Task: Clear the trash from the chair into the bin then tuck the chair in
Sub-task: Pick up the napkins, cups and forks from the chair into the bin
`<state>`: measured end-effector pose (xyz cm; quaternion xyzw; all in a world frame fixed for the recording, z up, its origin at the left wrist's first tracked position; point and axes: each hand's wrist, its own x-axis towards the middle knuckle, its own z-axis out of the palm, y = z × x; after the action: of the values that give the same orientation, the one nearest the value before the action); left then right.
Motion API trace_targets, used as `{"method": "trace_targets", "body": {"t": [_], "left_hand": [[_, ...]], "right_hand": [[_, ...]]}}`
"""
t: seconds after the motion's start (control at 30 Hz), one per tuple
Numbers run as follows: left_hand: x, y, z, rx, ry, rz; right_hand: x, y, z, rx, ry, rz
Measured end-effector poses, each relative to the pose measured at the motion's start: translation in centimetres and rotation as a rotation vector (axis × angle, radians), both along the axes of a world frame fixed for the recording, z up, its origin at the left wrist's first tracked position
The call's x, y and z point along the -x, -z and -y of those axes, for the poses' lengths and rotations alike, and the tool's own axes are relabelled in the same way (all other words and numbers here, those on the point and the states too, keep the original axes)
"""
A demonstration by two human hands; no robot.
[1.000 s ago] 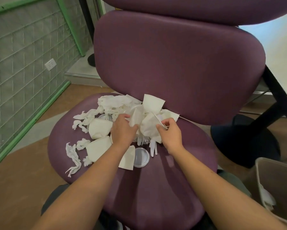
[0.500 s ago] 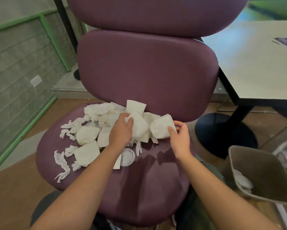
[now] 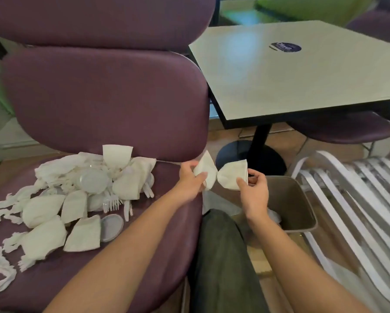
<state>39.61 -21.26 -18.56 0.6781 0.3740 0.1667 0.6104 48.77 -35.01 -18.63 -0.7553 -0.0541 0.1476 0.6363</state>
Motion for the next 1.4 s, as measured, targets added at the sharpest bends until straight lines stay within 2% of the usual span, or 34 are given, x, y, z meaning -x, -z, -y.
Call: {"method": "trace_targets", "body": {"t": [0.2,0.43,0.6,0.7,0.83,1.07,1.27,1.4], "left_hand": [[-6.2,1.9,4.3,-0.113,0.202,-0.057],[-12.2,4.7,8.5,-0.177,0.274,-0.192],[-14.6,6.7,10.6,-0.203,0.351,-0.355],[-15.1,7.0,10.7,-0.203,0.372,-0.371],[-14.7,6.6,9.7,-0.218,0.320,-0.310],[-10.7,3.9,6.2,-0.185,0.230,-0.184],[-3.8,1.2,1.1,-0.268,0.088,-0.159],[1.3,1.0,-1.5,-0.319,-0.051,-0.206]], "right_hand": [[-4.2,0.8,5.5,0.067,0.098,0.000],[-8.9,4.1,9.5,0.333,0.144,0.023],[-10.8,6.2,10.3,0.502,-0.028,-0.066],[-11.3,6.9,10.2,0.553,-0.093,-0.100],[-11.0,6.5,8.9,0.526,-0.116,-0.101],[-8.1,3.2,4.2,0.364,-0.213,-0.015],[-3.0,1.2,-0.8,0.297,-0.360,0.063],[0.7,0.7,-4.2,0.276,-0.456,0.092]]}}
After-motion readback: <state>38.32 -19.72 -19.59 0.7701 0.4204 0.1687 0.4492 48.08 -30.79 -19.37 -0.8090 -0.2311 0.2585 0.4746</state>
